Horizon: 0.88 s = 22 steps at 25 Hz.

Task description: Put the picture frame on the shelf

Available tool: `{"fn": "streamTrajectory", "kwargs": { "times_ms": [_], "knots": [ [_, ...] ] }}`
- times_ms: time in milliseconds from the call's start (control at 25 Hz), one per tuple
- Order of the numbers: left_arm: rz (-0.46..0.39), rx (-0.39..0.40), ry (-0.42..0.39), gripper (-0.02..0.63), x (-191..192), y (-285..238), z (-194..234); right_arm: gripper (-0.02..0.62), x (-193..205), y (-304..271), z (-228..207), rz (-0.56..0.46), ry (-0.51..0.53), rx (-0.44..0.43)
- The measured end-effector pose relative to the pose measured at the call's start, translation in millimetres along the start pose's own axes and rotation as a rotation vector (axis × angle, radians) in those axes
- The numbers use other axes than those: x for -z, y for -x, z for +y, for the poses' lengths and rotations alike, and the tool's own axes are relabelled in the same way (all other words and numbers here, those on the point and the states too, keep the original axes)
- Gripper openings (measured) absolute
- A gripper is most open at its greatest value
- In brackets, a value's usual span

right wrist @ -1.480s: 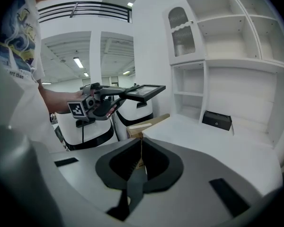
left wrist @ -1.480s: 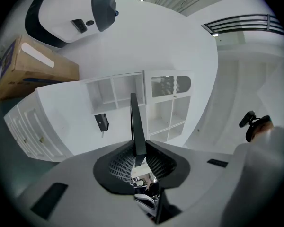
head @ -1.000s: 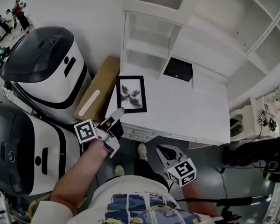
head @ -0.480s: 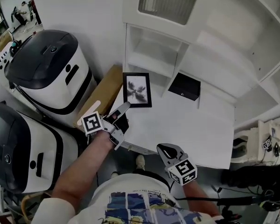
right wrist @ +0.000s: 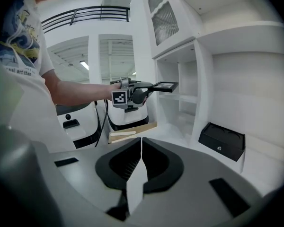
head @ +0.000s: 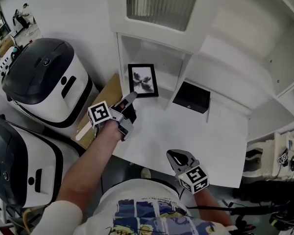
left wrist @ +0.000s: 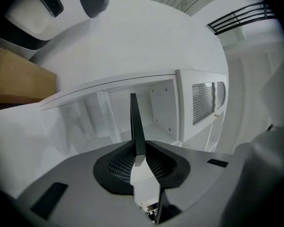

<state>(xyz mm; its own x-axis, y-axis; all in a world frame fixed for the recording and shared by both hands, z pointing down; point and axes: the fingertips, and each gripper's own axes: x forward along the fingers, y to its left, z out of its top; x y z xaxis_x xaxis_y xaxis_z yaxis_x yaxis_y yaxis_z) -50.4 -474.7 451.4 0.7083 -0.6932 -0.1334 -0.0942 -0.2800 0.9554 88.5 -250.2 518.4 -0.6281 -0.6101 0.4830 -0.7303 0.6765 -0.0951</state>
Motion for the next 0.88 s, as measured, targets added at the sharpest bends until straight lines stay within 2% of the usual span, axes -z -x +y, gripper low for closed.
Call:
{"fn": "streamTrajectory", "kwargs": {
  "times_ms": [360,880],
  "knots": [
    [-0.024,-0.093,-0.050,0.074,-28.1,-53.1,30.4,0.028,1.0,2.8,-48.2,-0.015,-0.023,0.010],
    [0.000,-0.196,-0.123,0.077,-39.7,-97.3,49.4,0.028,13.4,12.7,-86.5,-0.023,-0.060,0.018]
  ]
}}
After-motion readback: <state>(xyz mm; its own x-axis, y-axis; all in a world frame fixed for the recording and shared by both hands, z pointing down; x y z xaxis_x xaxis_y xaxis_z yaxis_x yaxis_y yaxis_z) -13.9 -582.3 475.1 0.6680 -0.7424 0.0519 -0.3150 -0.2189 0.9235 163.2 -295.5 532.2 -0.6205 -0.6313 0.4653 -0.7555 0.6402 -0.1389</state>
